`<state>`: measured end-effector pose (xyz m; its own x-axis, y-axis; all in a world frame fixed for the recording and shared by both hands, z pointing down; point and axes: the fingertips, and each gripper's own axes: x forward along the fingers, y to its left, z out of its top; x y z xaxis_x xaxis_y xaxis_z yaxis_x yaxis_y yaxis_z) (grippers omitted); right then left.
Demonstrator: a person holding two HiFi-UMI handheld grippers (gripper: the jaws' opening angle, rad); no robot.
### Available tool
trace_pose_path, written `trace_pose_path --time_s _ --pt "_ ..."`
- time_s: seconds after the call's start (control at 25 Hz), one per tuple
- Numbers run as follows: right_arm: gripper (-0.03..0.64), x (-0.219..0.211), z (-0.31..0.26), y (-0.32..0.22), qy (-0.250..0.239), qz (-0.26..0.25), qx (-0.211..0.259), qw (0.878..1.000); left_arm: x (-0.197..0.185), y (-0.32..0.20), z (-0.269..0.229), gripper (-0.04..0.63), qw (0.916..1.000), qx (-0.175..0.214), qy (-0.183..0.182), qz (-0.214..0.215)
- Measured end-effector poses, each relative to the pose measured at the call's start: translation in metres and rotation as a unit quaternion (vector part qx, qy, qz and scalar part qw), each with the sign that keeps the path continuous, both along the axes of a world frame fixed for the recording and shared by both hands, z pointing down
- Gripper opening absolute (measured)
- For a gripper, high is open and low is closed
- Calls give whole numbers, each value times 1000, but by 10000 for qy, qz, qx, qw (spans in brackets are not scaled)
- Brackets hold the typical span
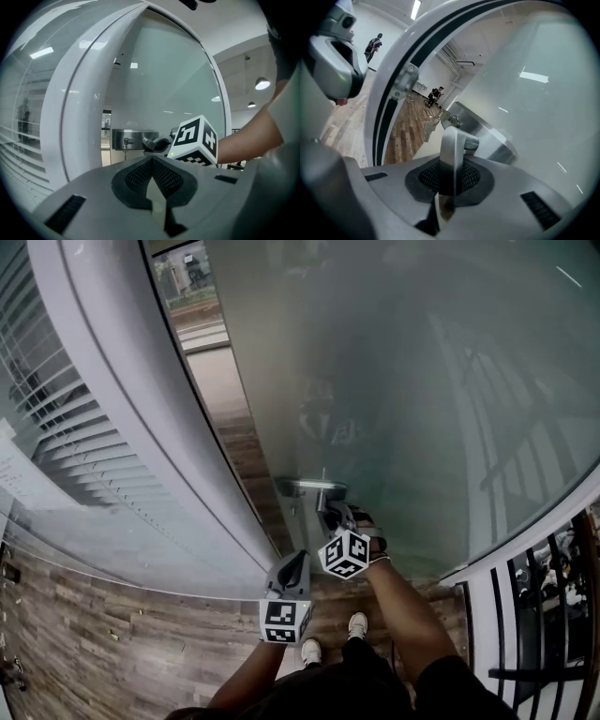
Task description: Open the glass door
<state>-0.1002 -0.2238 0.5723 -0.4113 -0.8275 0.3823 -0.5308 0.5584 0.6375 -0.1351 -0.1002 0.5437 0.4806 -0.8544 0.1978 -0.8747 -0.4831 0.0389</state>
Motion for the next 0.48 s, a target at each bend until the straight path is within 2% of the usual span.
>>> trace_pose_path --time_s 0.36,0.48 --pt "26 12 2 -73 -296 -36 -224 9993 21 -56 -3 -2 9989 -70 8 -473" --pt "28 20 1 -100 -412 -76 -373 9984 32 -80 -7 -2 9970 0 -84 -763"
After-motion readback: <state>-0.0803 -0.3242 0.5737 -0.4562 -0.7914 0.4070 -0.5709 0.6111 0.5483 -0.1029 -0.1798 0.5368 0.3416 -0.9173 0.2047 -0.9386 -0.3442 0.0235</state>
